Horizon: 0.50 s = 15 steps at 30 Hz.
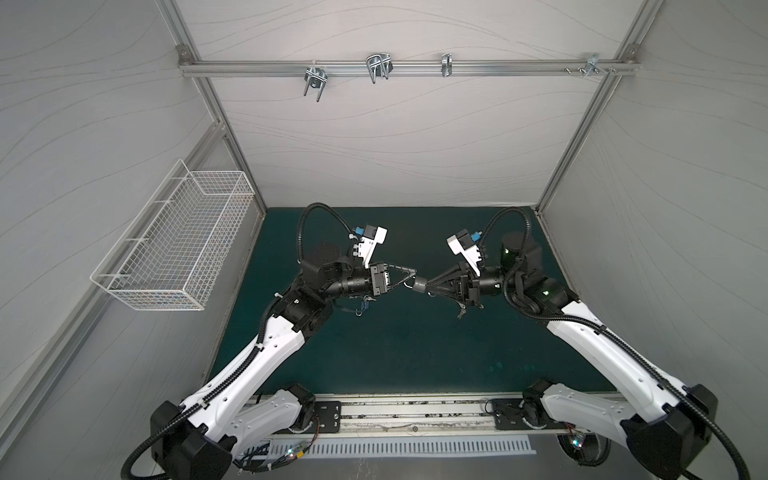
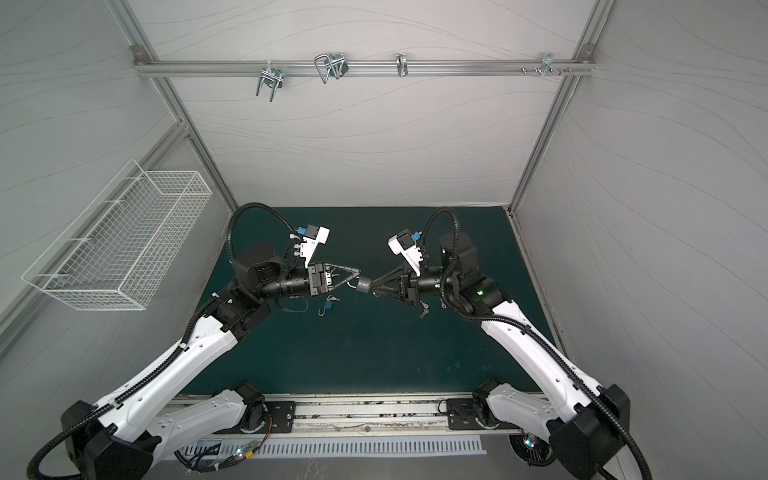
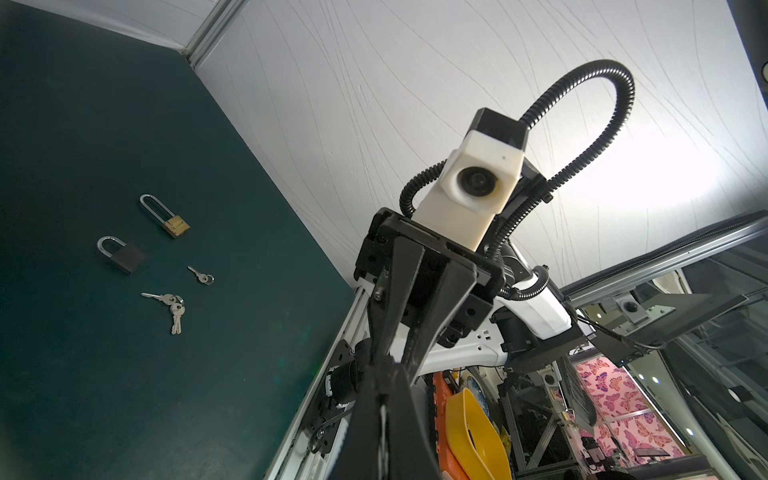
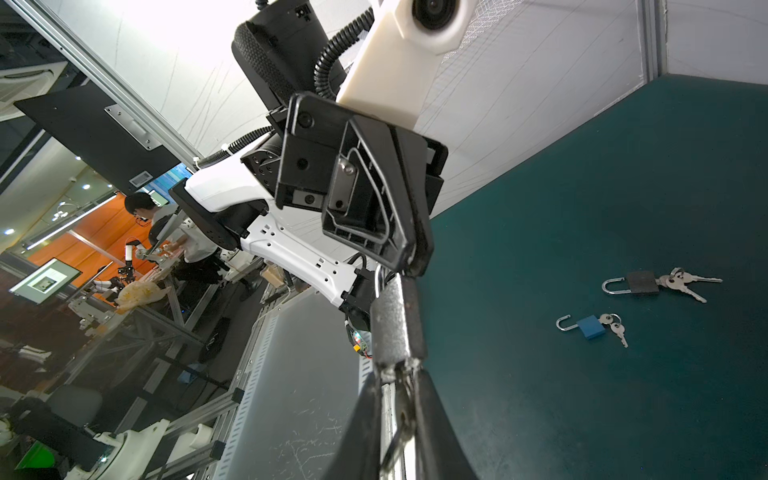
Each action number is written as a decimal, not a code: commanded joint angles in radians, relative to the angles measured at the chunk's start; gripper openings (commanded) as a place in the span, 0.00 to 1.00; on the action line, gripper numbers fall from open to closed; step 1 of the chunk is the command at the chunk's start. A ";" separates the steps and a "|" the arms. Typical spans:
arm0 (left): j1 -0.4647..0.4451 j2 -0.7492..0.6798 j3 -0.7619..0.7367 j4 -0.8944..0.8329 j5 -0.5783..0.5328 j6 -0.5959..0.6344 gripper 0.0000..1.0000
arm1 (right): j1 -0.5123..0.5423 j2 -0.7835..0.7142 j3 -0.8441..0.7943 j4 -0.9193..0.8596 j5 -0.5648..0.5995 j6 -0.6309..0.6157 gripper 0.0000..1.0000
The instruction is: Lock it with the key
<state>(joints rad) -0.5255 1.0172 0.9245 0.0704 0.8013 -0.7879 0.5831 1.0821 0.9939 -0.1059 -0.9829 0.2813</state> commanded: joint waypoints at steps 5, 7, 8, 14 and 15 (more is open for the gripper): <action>0.006 -0.034 0.030 0.041 -0.007 0.020 0.00 | -0.022 -0.008 0.005 0.018 -0.050 0.052 0.00; 0.011 -0.035 0.031 0.039 -0.007 0.022 0.00 | -0.025 -0.008 0.003 0.016 -0.056 0.059 0.00; 0.017 -0.035 0.034 0.036 -0.004 0.022 0.00 | -0.027 -0.011 0.000 0.015 -0.060 0.062 0.00; 0.073 -0.043 0.070 0.029 0.022 0.015 0.00 | -0.065 -0.022 -0.020 0.009 -0.088 0.090 0.00; 0.084 -0.045 0.083 0.027 0.029 0.015 0.00 | -0.072 -0.023 -0.025 0.009 -0.096 0.095 0.00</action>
<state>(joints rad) -0.4816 1.0008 0.9344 0.0563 0.8215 -0.7776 0.5369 1.0817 0.9871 -0.1013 -1.0256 0.3561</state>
